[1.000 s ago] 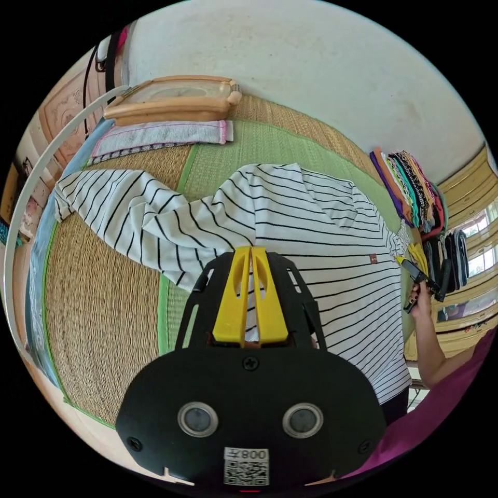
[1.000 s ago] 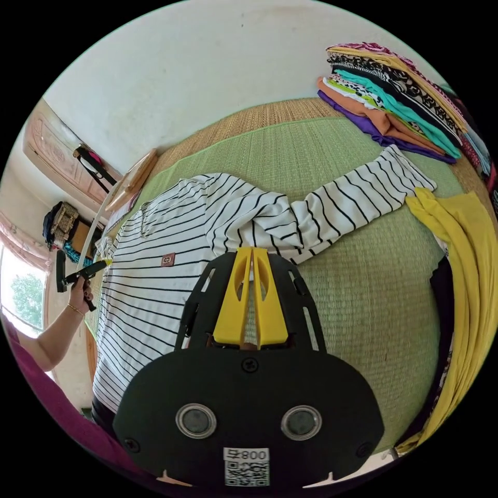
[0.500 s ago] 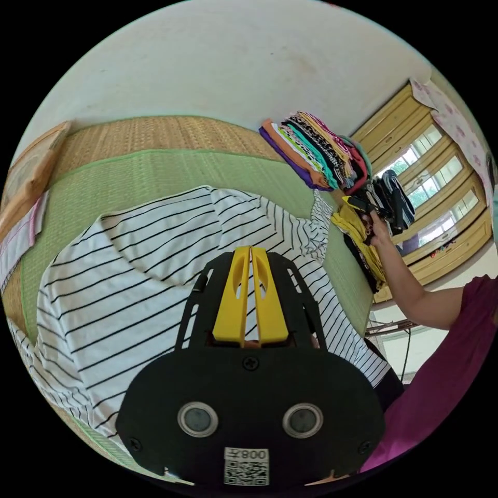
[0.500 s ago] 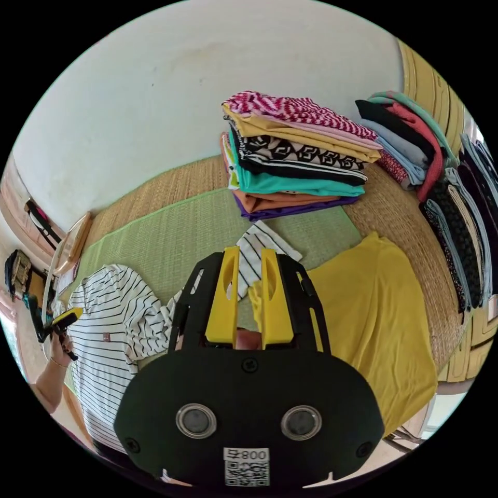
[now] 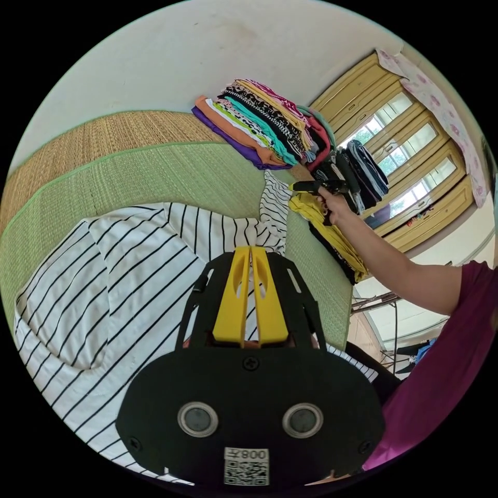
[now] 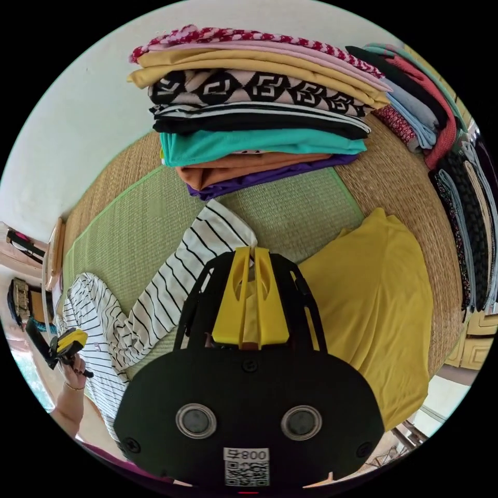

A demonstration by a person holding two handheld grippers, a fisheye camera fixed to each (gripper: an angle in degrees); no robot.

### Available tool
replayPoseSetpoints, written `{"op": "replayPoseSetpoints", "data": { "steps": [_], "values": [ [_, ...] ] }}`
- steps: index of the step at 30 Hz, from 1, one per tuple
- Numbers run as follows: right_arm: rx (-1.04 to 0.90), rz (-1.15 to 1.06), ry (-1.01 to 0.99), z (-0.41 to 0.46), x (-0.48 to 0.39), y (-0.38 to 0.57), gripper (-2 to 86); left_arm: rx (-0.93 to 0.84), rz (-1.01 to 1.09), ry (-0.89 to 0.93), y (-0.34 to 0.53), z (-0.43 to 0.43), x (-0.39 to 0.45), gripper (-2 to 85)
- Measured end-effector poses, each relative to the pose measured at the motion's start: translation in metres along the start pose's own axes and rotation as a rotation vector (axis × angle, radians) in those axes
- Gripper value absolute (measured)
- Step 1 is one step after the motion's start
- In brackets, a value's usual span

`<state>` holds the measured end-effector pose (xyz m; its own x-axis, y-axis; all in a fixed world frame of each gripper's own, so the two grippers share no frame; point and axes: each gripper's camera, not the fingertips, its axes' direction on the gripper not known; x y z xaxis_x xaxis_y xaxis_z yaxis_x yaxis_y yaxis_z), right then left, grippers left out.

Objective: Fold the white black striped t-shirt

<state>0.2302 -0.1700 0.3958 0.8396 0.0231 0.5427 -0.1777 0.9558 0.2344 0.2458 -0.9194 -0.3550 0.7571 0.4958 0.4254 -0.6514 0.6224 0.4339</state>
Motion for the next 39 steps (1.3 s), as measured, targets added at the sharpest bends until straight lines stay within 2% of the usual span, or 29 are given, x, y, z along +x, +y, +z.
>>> {"op": "replayPoseSetpoints", "data": {
  "steps": [4,7,12,16,23,28,39],
  "values": [
    [0.200,0.014,-0.251,-0.081,0.030,0.032,1.2,0.009,0.022,0.009,-0.034,0.012,0.019,0.2],
    [0.292,0.044,-0.346,-0.124,0.058,0.067,0.9,0.028,0.043,0.045,-0.066,0.024,0.037,0.4],
    [0.258,0.188,-0.411,-0.120,0.121,0.114,0.7,-0.006,0.084,0.136,-0.120,0.065,0.085,1.5],
    [0.339,0.293,-0.603,-0.127,0.164,0.155,0.8,-0.050,0.123,0.189,-0.153,0.098,0.124,2.6],
    [0.229,0.312,-0.475,-0.113,0.172,0.205,0.8,-0.108,0.199,0.285,-0.233,0.159,0.196,4.7],
    [0.216,0.406,-0.562,-0.080,0.199,0.232,1.0,-0.168,0.276,0.268,-0.301,0.211,0.249,5.9],
    [0.235,0.418,-0.645,-0.059,0.214,0.229,1.0,-0.361,0.505,0.140,-0.461,0.338,0.374,7.2]
  ]
}}
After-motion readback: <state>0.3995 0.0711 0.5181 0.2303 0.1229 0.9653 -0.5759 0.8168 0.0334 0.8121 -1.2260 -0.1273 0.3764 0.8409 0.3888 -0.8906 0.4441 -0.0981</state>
